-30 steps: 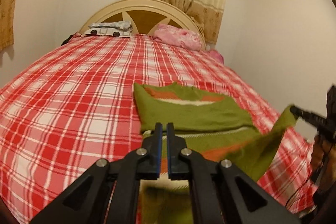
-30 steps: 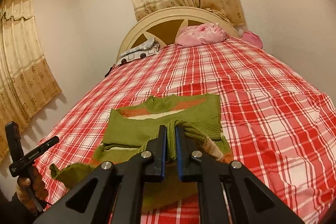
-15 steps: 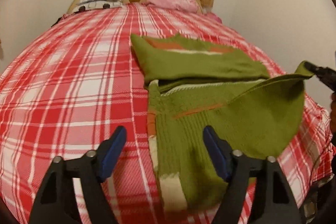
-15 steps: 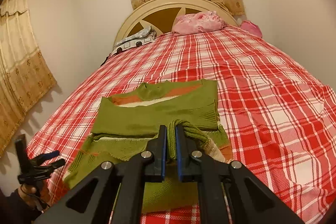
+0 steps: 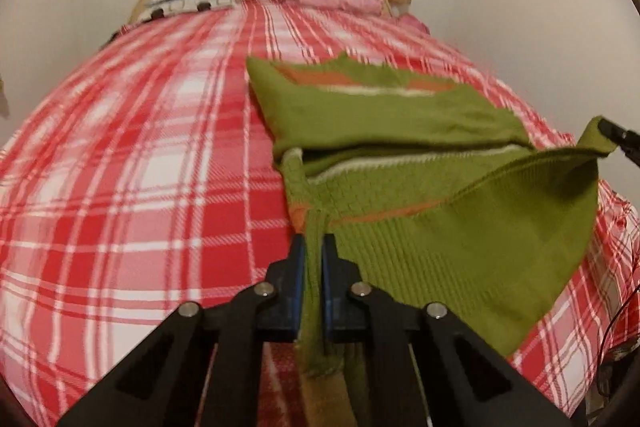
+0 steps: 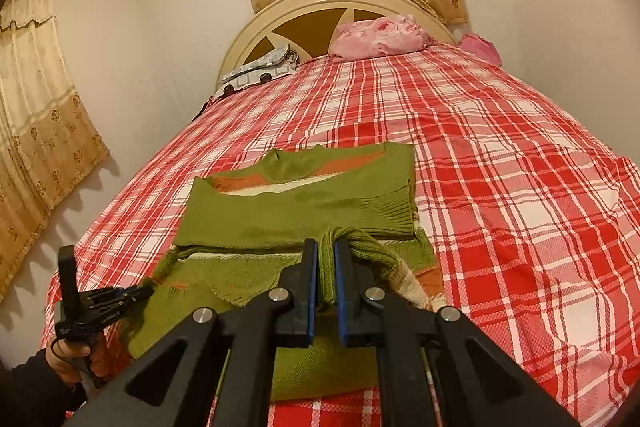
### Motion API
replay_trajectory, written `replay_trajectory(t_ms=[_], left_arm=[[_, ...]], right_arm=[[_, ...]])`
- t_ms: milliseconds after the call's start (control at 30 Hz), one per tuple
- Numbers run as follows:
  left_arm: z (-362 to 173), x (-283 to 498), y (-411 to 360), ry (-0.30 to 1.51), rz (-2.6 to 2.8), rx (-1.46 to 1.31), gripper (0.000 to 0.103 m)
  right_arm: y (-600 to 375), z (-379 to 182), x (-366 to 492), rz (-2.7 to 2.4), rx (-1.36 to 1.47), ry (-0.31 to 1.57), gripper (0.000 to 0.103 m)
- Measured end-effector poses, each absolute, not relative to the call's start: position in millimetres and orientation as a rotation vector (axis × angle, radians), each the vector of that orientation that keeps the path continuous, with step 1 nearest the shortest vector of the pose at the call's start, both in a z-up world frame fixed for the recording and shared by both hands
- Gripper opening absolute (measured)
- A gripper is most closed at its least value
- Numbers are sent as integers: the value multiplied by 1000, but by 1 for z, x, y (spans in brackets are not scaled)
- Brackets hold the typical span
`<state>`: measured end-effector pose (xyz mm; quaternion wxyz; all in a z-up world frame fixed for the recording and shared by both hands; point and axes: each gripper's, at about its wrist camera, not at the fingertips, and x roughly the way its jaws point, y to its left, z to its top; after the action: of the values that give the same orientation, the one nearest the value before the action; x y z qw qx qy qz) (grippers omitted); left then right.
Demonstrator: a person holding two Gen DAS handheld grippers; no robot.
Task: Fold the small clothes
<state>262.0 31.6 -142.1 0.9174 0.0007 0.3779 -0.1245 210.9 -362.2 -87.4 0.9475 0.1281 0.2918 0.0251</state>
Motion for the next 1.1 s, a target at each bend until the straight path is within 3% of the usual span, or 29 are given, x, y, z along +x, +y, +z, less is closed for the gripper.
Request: replay_trajectory(t_ms=[567,733,800,900,1000,1100], left_arm=[[-158,268,33,821,-285,-52,7],[-164,273,33,850,-296,-63,11],[-165,275,32,863,-293,-62,17],[-167,276,36,870,-273,-85,41],[-169,275,36,870,-289,-79,43],[-169,274,33,859,-273,-46,35]], right_arm=[[-366,-95,210,43,280,612,7],[-368,-97,209,39,282,618,7],[-367,-98,209,40,283,621,7],[-367,-99,208,40,285,620,7],[-367,-99,208,40,283,621,7],[-367,-99,208,39,283,621,7]])
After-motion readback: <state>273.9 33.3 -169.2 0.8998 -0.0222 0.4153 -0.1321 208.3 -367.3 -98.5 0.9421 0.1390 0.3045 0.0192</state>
